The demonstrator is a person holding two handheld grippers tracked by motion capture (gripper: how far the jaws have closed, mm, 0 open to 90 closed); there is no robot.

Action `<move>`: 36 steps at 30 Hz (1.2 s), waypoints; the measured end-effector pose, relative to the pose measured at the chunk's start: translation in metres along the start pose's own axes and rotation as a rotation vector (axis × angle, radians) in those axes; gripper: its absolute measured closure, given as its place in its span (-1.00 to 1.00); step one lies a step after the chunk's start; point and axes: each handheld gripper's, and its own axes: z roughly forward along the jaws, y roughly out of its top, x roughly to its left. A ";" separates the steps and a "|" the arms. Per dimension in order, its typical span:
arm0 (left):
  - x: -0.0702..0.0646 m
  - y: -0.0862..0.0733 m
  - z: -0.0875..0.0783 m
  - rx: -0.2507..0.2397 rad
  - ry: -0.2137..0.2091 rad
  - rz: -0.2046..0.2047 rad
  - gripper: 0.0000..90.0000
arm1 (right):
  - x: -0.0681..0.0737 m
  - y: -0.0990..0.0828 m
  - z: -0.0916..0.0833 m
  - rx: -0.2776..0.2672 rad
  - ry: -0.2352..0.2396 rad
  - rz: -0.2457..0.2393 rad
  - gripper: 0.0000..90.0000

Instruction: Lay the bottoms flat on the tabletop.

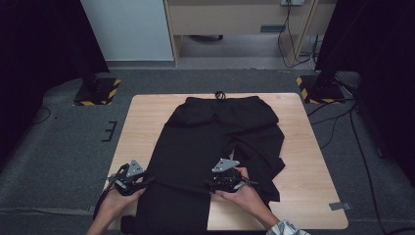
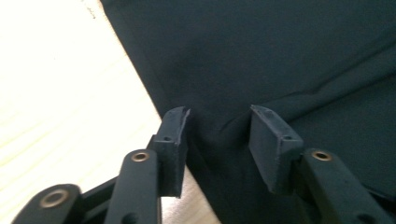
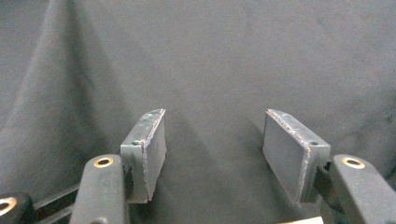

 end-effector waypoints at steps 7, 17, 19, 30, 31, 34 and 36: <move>-0.009 0.007 0.001 -0.007 -0.021 -0.046 -0.03 | -0.021 0.003 0.006 -0.022 -0.073 0.054 -0.14; -0.022 -0.014 -0.020 0.016 -0.004 -0.077 -0.30 | -0.046 0.005 0.009 -0.020 -0.154 0.115 -0.14; -0.023 -0.019 -0.020 0.031 -0.029 -0.079 -0.27 | -0.045 0.005 0.009 -0.020 -0.153 0.111 -0.13; -0.023 -0.017 -0.026 0.074 -0.081 -0.004 0.89 | -0.045 0.006 0.009 -0.019 -0.151 0.102 -0.12; -0.018 -0.016 -0.025 0.080 -0.068 -0.002 0.93 | -0.046 0.006 0.009 -0.015 -0.148 0.102 -0.12; -0.001 -0.010 -0.016 0.074 -0.035 -0.013 0.95 | -0.045 0.009 0.011 -0.008 -0.147 0.097 -0.12; 0.008 -0.007 -0.010 0.057 -0.038 -0.029 0.94 | -0.045 0.010 0.012 -0.005 -0.146 0.091 -0.12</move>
